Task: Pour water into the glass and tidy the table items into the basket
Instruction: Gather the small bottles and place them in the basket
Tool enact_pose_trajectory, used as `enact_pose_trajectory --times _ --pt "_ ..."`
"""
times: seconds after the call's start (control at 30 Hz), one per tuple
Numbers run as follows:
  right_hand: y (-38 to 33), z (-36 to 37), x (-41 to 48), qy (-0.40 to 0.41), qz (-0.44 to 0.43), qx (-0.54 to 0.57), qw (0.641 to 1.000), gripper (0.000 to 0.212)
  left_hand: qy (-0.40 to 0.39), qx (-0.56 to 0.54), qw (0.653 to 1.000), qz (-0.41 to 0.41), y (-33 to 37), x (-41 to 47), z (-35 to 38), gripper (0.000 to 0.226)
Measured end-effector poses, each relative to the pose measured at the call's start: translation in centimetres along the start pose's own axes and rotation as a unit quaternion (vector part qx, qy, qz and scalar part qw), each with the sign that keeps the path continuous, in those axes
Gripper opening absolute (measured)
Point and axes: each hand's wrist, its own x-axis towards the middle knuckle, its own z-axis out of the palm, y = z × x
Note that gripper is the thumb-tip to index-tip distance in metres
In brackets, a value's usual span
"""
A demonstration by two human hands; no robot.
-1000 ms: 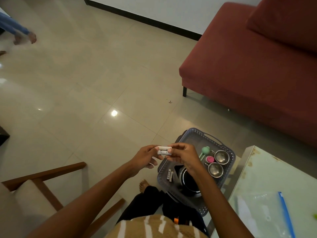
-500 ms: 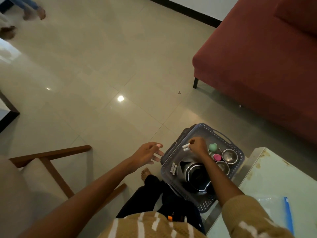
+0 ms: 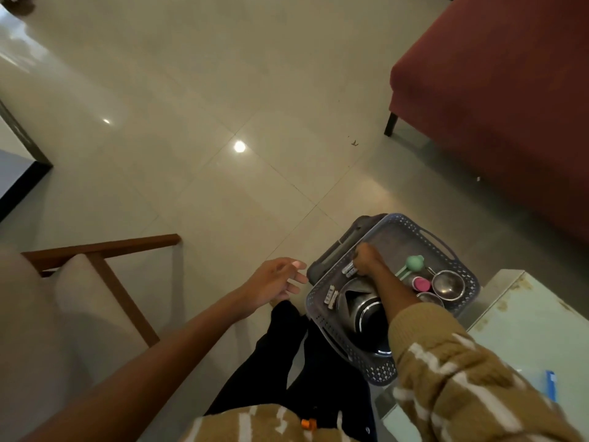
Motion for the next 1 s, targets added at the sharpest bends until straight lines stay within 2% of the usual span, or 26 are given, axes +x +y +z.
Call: enact_pose_trajectory --times 0.5,0.6,0.67,0.73,1.0 --pt "0.2 0.2 0.7 -0.001 0.018 -0.006 1.0 0.024 0.01 -0.025 1.0 -0.004 -0.4 -0.4 -0.7 0.032" --pt "0.2 0.2 0.7 -0.01 0.013 -0.017 1.0 0.014 0.013 -0.024 1.0 -0.006 -0.7 -0.4 -0.7 0.032" --pt "0.3 0.4 1.0 -0.012 0.014 -0.032 0.999 0.03 0.011 -0.024 1.0 -0.008 -1.1 -0.3 -0.7 0.031" --pt "0.2 0.5 0.9 -0.024 0.012 -0.048 0.998 0.038 0.008 -0.021 1.0 -0.008 -1.4 -0.3 -0.8 0.031" --pt "-0.2 0.9 0.8 -0.105 -0.009 -0.118 0.987 0.035 0.012 -0.011 1.0 -0.006 -2.7 -0.2 -1.0 0.027"
